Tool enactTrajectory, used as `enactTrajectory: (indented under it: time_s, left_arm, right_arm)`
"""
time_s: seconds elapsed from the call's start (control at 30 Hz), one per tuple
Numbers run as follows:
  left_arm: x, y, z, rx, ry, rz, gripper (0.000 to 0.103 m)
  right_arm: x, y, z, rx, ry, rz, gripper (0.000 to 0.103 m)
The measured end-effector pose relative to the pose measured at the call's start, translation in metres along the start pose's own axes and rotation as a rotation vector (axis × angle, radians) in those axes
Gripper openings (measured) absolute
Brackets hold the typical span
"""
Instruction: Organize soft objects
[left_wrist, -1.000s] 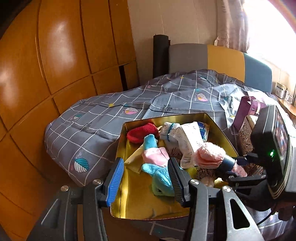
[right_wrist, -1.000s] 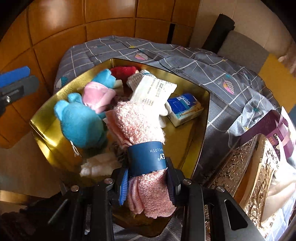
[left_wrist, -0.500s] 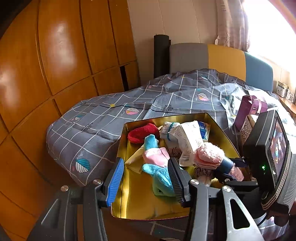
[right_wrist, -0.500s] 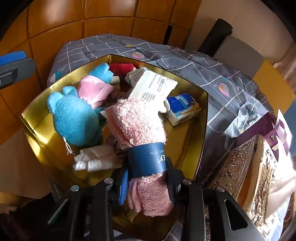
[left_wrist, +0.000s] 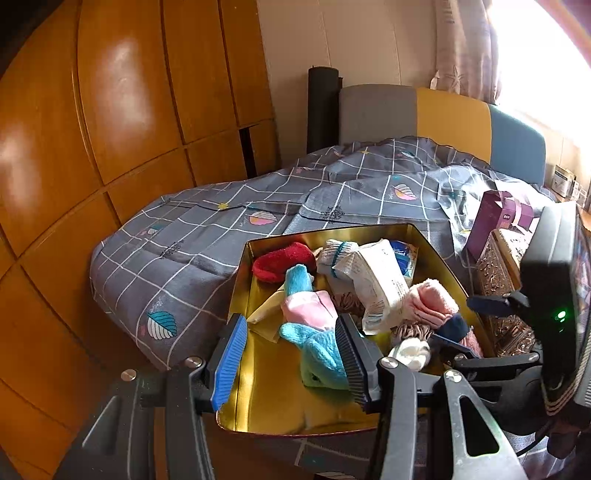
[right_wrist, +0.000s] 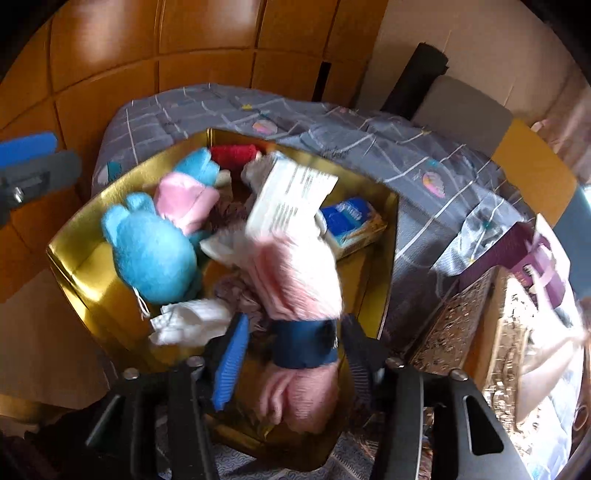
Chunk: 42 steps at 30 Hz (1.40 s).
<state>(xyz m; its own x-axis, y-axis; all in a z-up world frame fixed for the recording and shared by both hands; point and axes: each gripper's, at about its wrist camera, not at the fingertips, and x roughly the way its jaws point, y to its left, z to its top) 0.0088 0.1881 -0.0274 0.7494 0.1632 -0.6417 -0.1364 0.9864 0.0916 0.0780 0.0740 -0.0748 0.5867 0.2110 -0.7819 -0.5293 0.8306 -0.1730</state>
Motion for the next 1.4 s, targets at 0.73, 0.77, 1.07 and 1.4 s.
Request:
enactTrajectory:
  time_s: [0.73, 0.77, 1.07, 1.4]
  left_arm:
    - [-0.010, -0.018, 0.007, -0.047, -0.040, -0.034, 0.065]
    - [-0.010, -0.019, 0.006, -0.046, -0.037, -0.031, 0.065]
    - [-0.009, -0.032, 0.004, -0.046, -0.010, -0.009, 0.075]
    - [-0.006, -0.032, 0.002, -0.060, 0.001, 0.012, 0.075]
  right_arm:
    - [-0.068, -0.033, -0.025, 0.243, -0.182, -0.104, 0.080]
    - [-0.070, -0.035, -0.028, 0.255, -0.185, -0.110, 0.081]
    - [-0.075, -0.046, -0.040, 0.343, -0.189, -0.153, 0.081]
    - [-0.078, -0.050, -0.045, 0.364, -0.198, -0.169, 0.081]
